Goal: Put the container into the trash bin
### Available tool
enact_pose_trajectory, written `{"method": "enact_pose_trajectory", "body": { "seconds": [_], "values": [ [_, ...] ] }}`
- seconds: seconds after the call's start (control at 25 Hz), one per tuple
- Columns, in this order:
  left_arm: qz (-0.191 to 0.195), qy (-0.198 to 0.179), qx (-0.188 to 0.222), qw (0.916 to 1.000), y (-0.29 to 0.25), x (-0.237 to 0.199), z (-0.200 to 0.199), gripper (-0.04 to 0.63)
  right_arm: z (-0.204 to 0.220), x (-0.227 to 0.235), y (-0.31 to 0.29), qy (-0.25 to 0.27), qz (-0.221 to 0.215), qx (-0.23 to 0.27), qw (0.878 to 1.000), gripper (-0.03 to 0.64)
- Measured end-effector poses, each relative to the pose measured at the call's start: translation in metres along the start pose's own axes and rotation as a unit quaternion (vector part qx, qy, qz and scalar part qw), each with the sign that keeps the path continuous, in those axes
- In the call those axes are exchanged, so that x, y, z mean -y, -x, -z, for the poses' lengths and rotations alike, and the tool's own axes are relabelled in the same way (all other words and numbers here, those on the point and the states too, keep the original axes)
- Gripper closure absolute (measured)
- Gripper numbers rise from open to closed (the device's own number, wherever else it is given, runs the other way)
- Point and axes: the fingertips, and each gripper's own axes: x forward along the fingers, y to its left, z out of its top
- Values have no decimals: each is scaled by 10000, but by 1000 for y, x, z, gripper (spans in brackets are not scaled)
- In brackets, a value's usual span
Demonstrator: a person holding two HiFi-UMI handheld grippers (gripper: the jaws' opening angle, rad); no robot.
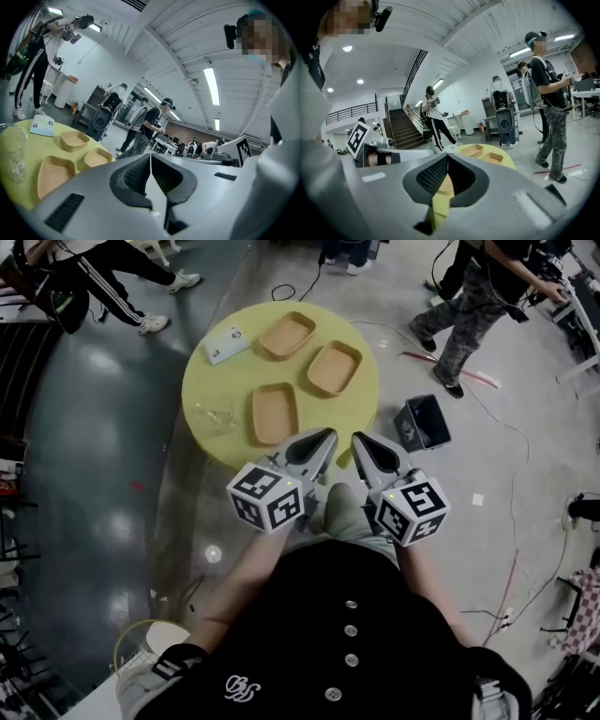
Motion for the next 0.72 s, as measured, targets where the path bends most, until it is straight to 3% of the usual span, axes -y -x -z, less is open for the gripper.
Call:
{"method": "enact_pose_trajectory", "body": {
  "seconds": [0.72],
  "values": [
    [-774, 404, 77, 9961, -47, -45, -10, 579, -15, 62, -53, 139, -603, -709, 9956, 612]
  ]
}}
